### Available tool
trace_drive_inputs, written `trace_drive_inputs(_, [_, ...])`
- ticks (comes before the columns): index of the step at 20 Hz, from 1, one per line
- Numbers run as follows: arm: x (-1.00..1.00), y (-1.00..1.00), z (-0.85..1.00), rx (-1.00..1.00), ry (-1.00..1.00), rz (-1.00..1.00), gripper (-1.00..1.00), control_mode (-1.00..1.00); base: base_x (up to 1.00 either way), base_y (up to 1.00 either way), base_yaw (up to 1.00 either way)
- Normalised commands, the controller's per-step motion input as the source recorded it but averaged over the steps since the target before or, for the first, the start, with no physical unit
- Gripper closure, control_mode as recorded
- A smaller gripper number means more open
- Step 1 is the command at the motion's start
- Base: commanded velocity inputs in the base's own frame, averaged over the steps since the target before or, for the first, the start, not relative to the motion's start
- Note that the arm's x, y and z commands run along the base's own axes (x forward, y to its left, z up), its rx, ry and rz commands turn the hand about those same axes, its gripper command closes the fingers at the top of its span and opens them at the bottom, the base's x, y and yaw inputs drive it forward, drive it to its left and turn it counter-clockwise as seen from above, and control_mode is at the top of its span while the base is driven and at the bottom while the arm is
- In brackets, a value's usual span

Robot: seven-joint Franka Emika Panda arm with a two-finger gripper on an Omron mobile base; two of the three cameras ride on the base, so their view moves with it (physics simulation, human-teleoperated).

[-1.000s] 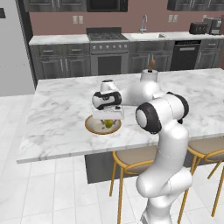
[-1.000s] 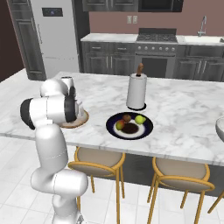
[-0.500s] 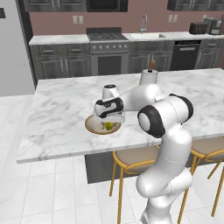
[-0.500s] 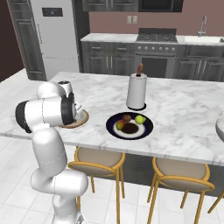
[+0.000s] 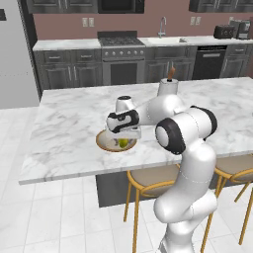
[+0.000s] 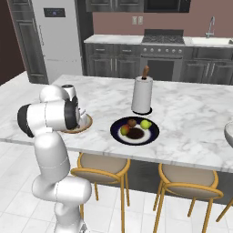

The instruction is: Take the fruits from the plate on the dining counter and place two fruits in each bowl.

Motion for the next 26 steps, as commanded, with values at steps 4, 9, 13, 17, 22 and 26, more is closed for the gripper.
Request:
trace_drive_inputs(4, [0.04,0.0,0.0,0.0,0.0,0.0,-1.0,-1.0,0.0,0.0,0.0])
trace_drive_inputs(9, [0.09,-0.05,0.0,0.0,0.0,0.0,-1.0,-1.0,0.0,0.0,0.0])
trace_drive_inputs(13, [-0.16,-0.64,0.29,0.0,-0.01,0.0,-1.0,-1.0,0.0,0.0,0.0])
trace_drive_inputs(17, [-0.44,-0.92,0.54,0.0,0.0,0.0,-1.0,-1.0,0.0,0.0,0.0])
trace_drive_inputs(22, [-0.54,-0.86,0.62,0.0,0.0,0.0,-1.0,-1.0,0.0,0.0,0.0])
trace_drive_inputs(26, [-0.38,-1.0,0.16,0.0,0.01,0.0,-1.0,-1.0,0.0,0.0,0.0])
